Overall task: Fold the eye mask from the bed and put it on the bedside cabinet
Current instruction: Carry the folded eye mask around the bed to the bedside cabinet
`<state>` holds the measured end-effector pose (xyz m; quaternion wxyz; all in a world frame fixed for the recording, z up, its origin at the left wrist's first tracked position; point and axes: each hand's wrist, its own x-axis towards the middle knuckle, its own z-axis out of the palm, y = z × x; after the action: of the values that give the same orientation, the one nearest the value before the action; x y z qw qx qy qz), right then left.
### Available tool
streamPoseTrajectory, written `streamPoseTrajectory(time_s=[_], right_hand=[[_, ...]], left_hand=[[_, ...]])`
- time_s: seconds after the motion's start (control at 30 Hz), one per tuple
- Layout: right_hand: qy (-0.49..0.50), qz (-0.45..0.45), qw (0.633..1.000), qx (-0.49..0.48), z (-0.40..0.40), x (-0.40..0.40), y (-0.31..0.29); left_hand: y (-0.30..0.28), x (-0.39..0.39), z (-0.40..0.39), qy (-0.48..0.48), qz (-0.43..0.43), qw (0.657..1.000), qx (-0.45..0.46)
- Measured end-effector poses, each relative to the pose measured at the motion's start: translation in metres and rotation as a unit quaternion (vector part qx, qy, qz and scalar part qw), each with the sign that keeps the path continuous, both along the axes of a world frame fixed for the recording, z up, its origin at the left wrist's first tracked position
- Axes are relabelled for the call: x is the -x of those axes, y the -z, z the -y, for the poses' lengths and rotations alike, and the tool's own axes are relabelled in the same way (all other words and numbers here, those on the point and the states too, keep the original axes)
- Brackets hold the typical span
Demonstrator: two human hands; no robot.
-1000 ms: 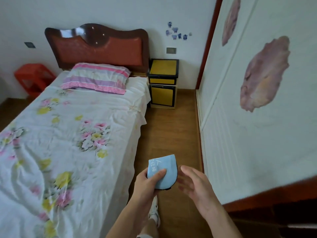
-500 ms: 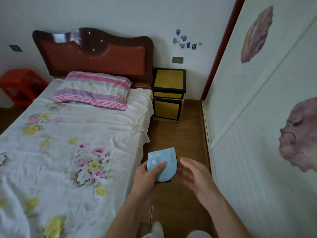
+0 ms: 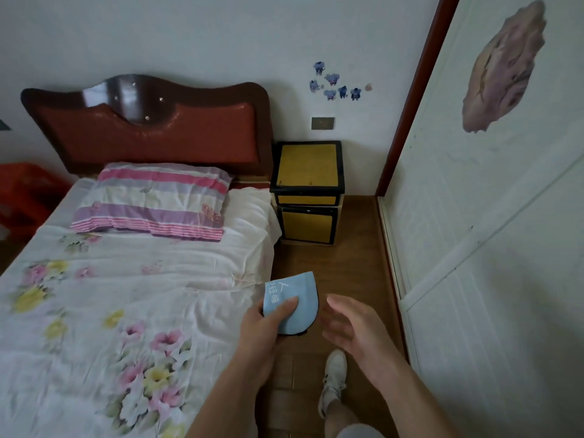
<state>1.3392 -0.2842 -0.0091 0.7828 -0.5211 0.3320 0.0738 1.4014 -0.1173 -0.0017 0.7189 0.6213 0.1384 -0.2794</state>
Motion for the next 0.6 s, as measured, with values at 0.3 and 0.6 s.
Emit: streamPoseTrajectory(time_s=[0.3,0.6], right_hand=[[0.002,0.012,1.000,-0.005,0.116,-0.154,-0.013],[0.009,-0.014,0.999,-0.033,0.172,-0.257,-0.006]], left_hand=[[-0.022,-0.145,0.114,0.013,0.010,1.000,0.002],[-0.018,-0.243,0.168,0.001,0.004,1.000,0.019]])
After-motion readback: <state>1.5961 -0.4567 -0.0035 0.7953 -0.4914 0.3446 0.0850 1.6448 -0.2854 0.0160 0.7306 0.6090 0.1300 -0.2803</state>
